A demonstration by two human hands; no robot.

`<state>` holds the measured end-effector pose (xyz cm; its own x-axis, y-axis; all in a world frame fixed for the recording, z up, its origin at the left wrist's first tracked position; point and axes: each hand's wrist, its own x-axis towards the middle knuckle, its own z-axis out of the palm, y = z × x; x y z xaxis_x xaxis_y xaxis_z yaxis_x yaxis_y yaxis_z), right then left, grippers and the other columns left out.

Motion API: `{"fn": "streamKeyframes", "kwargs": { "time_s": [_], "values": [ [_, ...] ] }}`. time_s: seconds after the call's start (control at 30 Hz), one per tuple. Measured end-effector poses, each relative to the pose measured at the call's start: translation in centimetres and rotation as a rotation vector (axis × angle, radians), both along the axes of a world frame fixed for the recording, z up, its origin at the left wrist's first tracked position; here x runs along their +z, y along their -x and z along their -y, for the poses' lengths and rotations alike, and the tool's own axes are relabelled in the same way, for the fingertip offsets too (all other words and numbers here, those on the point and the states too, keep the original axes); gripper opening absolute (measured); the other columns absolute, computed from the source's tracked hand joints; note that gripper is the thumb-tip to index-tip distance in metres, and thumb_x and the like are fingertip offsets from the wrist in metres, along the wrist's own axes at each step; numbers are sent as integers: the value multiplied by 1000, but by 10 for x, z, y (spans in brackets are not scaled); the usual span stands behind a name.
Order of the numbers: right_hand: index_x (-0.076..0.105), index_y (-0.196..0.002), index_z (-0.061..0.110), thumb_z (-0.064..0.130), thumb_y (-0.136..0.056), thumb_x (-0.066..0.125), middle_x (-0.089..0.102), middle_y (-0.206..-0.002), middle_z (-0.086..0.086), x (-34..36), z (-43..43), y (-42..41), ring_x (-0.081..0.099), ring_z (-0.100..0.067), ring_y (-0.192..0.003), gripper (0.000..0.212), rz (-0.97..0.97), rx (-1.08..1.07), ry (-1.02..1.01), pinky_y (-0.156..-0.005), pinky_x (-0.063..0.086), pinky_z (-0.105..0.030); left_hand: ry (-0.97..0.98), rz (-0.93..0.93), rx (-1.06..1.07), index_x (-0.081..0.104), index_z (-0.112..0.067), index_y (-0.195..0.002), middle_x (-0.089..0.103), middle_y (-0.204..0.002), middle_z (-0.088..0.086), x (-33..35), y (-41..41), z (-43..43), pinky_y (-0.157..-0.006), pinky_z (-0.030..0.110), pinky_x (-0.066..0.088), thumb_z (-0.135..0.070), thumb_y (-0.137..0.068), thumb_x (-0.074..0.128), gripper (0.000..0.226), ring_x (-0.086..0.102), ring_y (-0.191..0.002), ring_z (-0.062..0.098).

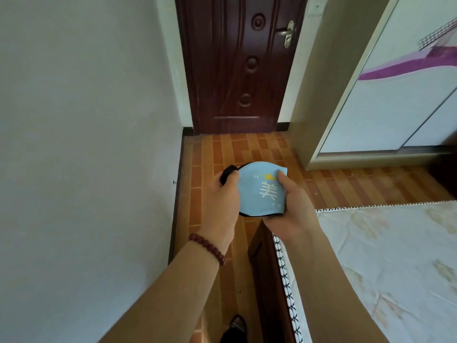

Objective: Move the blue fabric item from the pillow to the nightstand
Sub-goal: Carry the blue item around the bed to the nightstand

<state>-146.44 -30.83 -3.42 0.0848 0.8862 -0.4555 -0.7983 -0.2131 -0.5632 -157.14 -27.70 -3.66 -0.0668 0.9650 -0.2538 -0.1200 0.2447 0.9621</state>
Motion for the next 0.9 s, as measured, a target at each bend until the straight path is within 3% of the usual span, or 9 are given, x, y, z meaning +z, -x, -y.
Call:
{"fn": "streamKeyframes", "kwargs": {
  "time_s": [0.07,0.23,0.37,0.53,0.73,0.83,0.9],
  "values": [
    [61,-116,10,30,-92,55,74,-102,-14,3,-25,-13,73,-29,-81,32,3,8,14,-58,59,-42,23,22,-9,65,-28,-84,70,-77,-6,1,-12,-24,-61,29,55,-35,-86,53,14,68,-74,14],
    [60,-121,11,31,-91,57,73,-106,-14,3,-82,-41,73,-30,-85,36,-24,34,36,-59,59,-43,38,67,14,68,-18,-97,71,-91,5,2,-39,-81,-51,25,49,-28,-87,53,21,68,-80,22],
    [58,-123,11,30,-91,55,70,-114,-16,0,-124,-56,72,-30,-90,37,-32,50,38,-61,59,-43,26,84,23,66,-29,-89,70,-84,-4,-1,-53,-122,-46,17,48,-34,-87,53,14,68,-66,8],
    [58,-120,12,30,-92,54,72,-108,-14,-5,-179,-70,72,-30,-87,33,-13,29,47,-64,60,-44,-2,87,-5,60,-30,-85,69,-83,-6,-6,-66,-176,-53,22,54,-48,-89,51,20,69,-73,11],
    [61,-111,10,28,-93,54,77,-90,-13,-13,-260,-90,74,-29,-78,27,8,-27,49,-56,59,-43,-3,79,-83,61,-28,-84,70,-85,-3,-12,-83,-261,-61,25,58,-44,-89,54,18,69,-77,13],
    [61,-114,8,31,-92,55,75,-96,-15,-15,-315,-102,73,-31,-81,32,29,-56,70,-62,59,-44,22,53,-154,61,-30,-84,69,-84,-5,-13,-96,-321,-67,28,58,-45,-88,54,17,68,-77,12],
    [61,-114,7,33,-91,56,75,-98,-16,-12,-353,-111,73,-32,-81,35,30,-84,87,-64,59,-45,33,44,-185,61,-33,-76,68,-72,-12,-10,-106,-364,-62,24,56,-46,-88,55,19,67,-68,6]
  ]
}}
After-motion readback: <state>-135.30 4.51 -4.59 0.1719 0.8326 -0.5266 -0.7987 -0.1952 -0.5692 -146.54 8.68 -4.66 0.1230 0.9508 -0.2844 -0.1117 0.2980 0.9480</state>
